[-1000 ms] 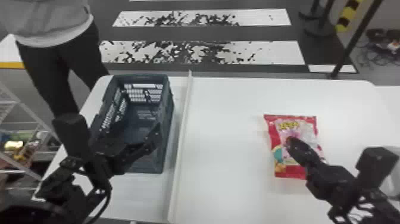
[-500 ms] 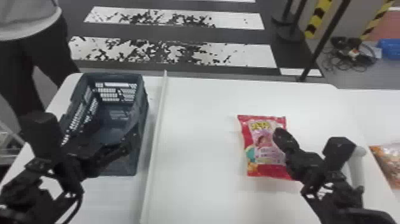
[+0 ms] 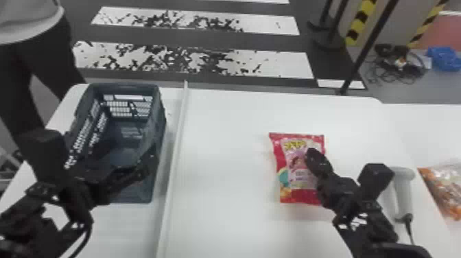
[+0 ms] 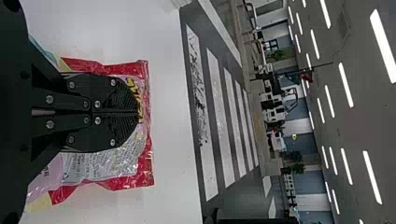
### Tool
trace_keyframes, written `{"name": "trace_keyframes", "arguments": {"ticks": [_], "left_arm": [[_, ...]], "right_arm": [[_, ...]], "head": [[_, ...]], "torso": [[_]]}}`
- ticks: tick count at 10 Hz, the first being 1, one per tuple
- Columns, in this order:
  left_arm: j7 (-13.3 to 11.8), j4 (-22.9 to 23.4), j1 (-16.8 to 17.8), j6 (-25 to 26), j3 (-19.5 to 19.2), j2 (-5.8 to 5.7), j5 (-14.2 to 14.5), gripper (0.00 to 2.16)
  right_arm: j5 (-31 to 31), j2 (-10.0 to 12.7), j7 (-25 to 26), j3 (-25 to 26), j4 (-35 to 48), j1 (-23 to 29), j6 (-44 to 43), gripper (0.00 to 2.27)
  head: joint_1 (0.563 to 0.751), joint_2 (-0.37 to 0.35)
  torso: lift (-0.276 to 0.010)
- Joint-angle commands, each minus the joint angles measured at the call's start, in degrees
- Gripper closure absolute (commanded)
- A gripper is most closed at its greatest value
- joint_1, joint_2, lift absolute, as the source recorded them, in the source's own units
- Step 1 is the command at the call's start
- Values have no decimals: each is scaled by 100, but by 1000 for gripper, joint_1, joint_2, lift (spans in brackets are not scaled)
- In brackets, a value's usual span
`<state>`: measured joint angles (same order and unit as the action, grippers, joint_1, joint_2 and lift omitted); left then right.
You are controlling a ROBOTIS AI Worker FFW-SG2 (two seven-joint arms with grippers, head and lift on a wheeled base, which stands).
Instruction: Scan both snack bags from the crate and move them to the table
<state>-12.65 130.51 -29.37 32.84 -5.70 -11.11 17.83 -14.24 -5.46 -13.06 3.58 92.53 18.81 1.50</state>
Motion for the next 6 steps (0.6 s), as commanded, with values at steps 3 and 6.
{"name": "trace_keyframes", "arguments": {"ticks": [3,6], "left_arm": [[-9,-175,98,0,78,-32,10,70],[-9,-227,168,-36,96,-67,45,70]], "right_arm": [[281,54,119,-165,-1105,-343,-523,2246],[272,54,304,28,-1228,-220,-575,2246]], "head": [[695,-44],[695,-54]], "torso": [[-87],[-87]]}}
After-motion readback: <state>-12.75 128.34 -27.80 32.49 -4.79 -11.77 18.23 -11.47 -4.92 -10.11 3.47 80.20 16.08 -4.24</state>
